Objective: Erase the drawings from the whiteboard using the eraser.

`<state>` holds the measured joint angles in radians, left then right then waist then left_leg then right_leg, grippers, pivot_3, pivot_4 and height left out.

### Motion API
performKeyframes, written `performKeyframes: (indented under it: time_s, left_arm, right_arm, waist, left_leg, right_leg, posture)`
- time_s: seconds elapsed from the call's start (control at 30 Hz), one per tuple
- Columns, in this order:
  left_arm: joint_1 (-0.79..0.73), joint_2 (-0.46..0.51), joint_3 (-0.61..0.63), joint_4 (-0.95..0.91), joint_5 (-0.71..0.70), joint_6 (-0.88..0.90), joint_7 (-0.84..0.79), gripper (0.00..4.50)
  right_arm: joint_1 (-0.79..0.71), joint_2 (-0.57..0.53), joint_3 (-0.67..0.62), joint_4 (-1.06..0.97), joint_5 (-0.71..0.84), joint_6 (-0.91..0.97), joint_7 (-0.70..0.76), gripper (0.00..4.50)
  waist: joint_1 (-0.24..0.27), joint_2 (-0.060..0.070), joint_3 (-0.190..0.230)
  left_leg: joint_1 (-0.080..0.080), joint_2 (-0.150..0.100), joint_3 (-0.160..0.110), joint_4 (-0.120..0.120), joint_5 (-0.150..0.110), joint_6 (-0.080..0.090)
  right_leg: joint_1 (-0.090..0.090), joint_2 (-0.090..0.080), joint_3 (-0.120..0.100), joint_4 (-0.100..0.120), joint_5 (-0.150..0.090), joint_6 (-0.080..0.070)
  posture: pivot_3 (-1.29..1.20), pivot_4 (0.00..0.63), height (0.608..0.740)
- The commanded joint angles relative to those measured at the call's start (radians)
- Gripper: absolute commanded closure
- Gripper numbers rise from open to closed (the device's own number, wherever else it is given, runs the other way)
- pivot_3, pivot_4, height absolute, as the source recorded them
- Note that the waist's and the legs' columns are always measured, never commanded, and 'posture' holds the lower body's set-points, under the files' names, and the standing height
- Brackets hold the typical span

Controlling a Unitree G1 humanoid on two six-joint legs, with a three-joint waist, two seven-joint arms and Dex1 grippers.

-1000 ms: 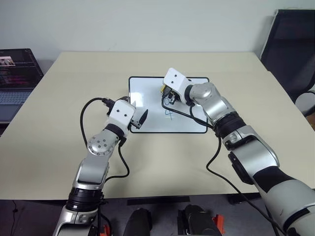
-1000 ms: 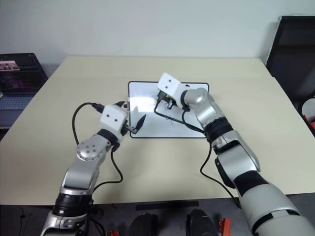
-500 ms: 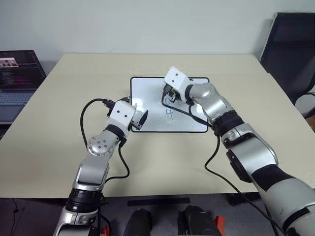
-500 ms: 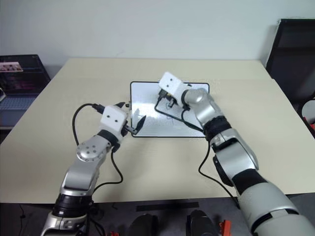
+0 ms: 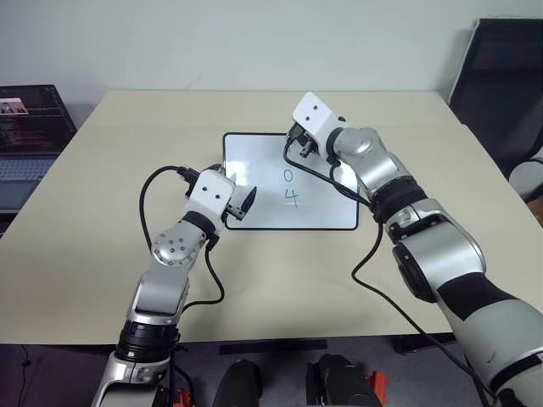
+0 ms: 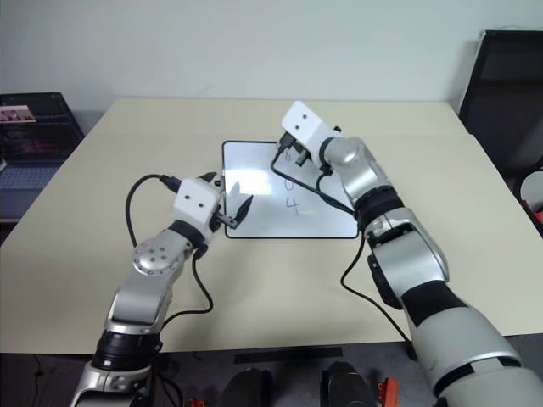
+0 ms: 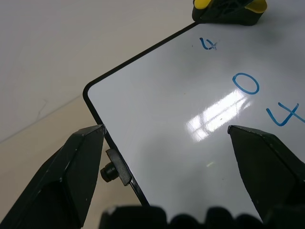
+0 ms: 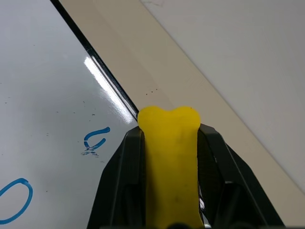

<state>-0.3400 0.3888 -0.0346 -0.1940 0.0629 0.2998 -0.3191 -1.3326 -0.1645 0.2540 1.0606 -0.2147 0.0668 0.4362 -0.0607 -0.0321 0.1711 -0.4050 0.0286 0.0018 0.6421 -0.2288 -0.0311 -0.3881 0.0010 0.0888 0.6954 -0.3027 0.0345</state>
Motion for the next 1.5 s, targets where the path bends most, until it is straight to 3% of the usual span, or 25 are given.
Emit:
performKeyframes:
  time_s: [0.03,0.4,0.73,1.23,1.5]
  left_arm:
    - [-0.013,0.007,0.009,-0.027,0.005,-0.016,-0.001,0.00]
    - [0.000,0.013,0.015,-0.040,0.008,-0.011,0.002,0.00]
    - [0.011,0.008,0.014,-0.052,0.012,-0.008,0.013,0.00]
    - [-0.019,-0.004,-0.001,-0.009,0.009,-0.031,0.006,0.00]
    - [-0.014,-0.005,0.001,-0.017,0.010,-0.028,0.010,0.00]
  right_arm:
    - [0.012,0.026,-0.005,-0.044,0.005,0.005,0.028,3.40]
    - [0.046,0.074,0.030,-0.065,-0.031,0.040,0.069,3.40]
    - [0.092,0.044,0.041,-0.093,-0.050,0.108,0.136,3.40]
    - [-0.006,0.009,-0.006,0.001,-0.044,0.065,0.020,3.40]
    - [0.016,0.017,0.023,-0.001,-0.063,0.052,0.066,3.40]
  waist:
    - [-0.003,0.000,0.000]
    - [-0.010,0.000,0.000]
    - [-0.019,0.000,0.000]
    - [-0.015,-0.001,0.000]
    - [-0.016,-0.001,0.000]
  left_leg:
    - [0.000,0.000,0.000,0.000,0.000,0.000]
    - [0.000,0.000,0.000,0.000,0.000,0.000]
    - [0.000,0.000,-0.001,0.000,0.000,0.000]
    - [0.001,-0.001,-0.002,0.001,0.000,0.000]
    - [0.001,-0.001,-0.002,0.001,0.000,0.000]
  right_leg:
    - [0.000,0.000,0.000,0.000,0.000,0.000]
    - [0.000,0.000,0.000,0.000,0.000,0.000]
    - [0.001,0.000,0.000,0.000,0.000,0.000]
    - [0.002,0.000,0.000,0.000,0.000,0.000]
    - [0.002,0.000,0.000,0.000,0.000,0.000]
  posture:
    - [0.00,0.150,0.740]
    - [0.00,0.150,0.740]
    - [0.00,0.150,0.740]
    - [0.00,0.150,0.740]
    - [0.00,0.150,0.740]
